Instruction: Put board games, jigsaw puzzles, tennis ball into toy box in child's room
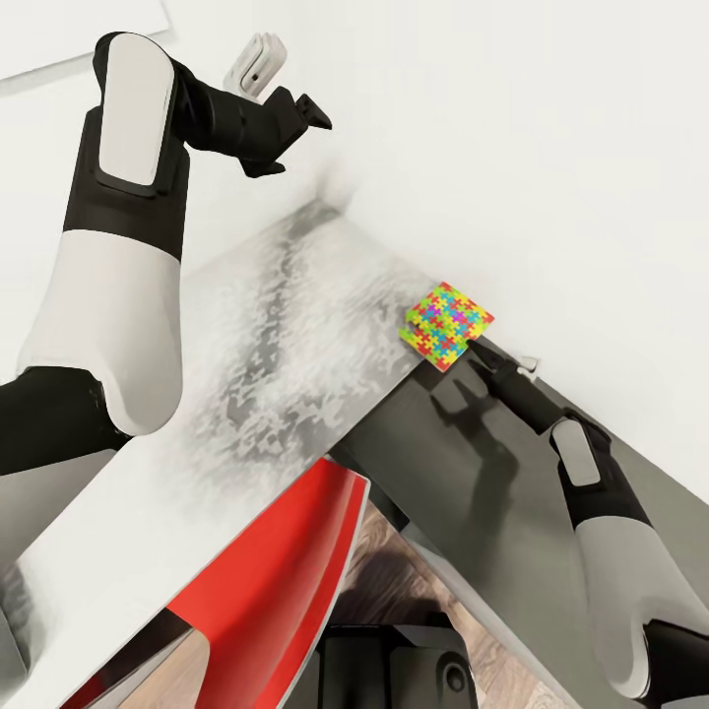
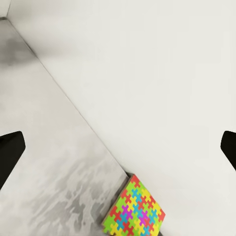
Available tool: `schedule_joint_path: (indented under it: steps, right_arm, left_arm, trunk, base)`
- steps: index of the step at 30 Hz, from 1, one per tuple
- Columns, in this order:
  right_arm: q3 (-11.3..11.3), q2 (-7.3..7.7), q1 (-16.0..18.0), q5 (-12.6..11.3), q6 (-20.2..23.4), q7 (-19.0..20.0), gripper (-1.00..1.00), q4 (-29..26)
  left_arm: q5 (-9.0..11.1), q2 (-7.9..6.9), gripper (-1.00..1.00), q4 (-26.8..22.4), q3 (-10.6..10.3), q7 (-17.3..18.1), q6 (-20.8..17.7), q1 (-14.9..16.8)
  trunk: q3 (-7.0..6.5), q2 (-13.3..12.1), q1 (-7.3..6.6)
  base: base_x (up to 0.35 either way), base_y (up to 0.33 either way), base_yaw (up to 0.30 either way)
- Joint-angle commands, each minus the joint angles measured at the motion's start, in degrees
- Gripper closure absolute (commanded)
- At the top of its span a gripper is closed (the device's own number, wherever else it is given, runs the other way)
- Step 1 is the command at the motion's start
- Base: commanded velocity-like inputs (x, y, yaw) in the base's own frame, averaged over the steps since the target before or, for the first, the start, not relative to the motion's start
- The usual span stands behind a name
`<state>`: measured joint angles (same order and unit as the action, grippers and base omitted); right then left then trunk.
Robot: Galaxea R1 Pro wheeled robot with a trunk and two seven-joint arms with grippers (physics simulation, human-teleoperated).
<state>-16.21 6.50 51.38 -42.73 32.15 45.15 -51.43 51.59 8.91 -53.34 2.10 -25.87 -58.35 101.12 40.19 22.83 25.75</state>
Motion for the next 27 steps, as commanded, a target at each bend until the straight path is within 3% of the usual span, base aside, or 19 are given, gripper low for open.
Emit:
schedule_joint_path:
  steps: [1,27]
  right_arm:
    - [-0.1,0.0,0.1,-0.3,0.0,0.0,-1.0,0.0]
    - [0.0,0.37,1.7,-0.4,-3.7,-0.4,-1.0,2.6]
  left_arm:
    - [0.6,0.06,-1.0,0.0,0.2,-0.6,-0.2,0.0]
    - [0.7,-0.09,-1.0,0.4,0.2,-0.5,-0.2,0.0]
  trunk:
    - [0.07,0.1,0.03]
    - [0.06,0.1,0.03]
  base:
    - [0.0,0.0,0.011]
    - [0.0,0.0,0.002]
